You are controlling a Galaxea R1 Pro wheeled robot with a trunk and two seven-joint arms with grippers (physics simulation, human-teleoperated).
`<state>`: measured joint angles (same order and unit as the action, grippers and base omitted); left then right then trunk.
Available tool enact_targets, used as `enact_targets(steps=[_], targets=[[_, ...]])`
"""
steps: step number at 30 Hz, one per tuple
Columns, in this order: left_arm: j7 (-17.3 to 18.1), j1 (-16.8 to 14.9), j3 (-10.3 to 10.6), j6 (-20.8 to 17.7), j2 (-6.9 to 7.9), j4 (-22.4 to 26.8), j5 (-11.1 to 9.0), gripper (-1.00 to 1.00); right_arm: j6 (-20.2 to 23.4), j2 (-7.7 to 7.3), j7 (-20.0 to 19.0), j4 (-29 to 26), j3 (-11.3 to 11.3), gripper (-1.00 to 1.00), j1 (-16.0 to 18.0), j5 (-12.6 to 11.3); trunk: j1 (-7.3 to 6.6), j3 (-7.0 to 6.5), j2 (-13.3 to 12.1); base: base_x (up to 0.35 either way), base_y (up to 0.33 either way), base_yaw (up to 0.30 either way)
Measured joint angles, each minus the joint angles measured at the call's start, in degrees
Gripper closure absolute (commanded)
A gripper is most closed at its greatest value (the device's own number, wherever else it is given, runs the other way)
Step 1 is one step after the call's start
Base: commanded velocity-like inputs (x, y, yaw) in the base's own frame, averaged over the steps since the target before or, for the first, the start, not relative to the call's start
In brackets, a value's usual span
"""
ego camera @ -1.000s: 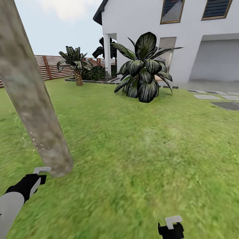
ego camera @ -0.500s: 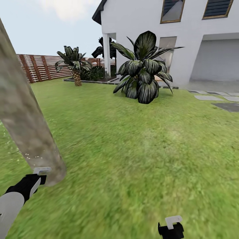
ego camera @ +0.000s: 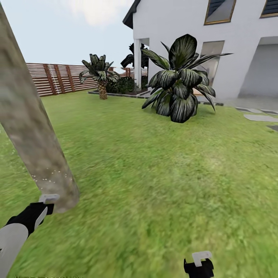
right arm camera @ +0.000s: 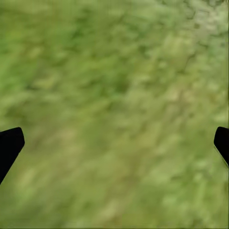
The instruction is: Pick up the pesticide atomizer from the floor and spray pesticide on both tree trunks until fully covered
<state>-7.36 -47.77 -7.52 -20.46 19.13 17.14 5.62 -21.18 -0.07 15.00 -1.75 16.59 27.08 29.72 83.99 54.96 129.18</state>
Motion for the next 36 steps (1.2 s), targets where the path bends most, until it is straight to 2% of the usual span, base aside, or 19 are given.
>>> enact_targets(steps=[3, 16, 22, 29, 36], targets=[[0.0, 0.0, 0.0, -0.03, 0.0, 0.0, 0.0, 1.0, 0.0, -0.01, 0.0, 0.0, 0.02, -1.0, -0.02, 0.0, 0.0, 0.0, 0.0, 0.123, -0.26, 0.204], [-0.01, -0.01, 0.0, -0.01, -0.01, -0.02, 0.0, 1.0, 0.0, -0.02, 0.0, -0.01, 0.02, -1.0, -0.02, 0.0, 0.01, 0.0, 0.0, 0.076, -0.265, 0.025], [0.0, 0.0, 0.0, -0.01, 0.0, 0.0, 0.0, 1.0, 0.0, 0.01, 0.0, 0.0, 0.0, -1.0, -0.03, 0.0, 0.01, 0.0, 0.0, 0.01, -0.272, 0.249], [0.0, -0.01, 0.0, 0.03, 0.0, -0.24, -0.01, 1.0, 0.0, 0.0, -0.01, 0.0, 0.0, -1.0, -0.01, 0.0, -0.01, 0.0, 0.0, 0.229, -0.196, 0.278], [0.18, -0.02, -0.06, -0.13, 0.06, -0.14, -0.1, 1.0, 0.01, -0.01, -0.03, -0.07, 0.04, -1.0, -0.03, 0.0, 0.01, 0.0, 0.0, 0.06, -0.037, 0.278]])
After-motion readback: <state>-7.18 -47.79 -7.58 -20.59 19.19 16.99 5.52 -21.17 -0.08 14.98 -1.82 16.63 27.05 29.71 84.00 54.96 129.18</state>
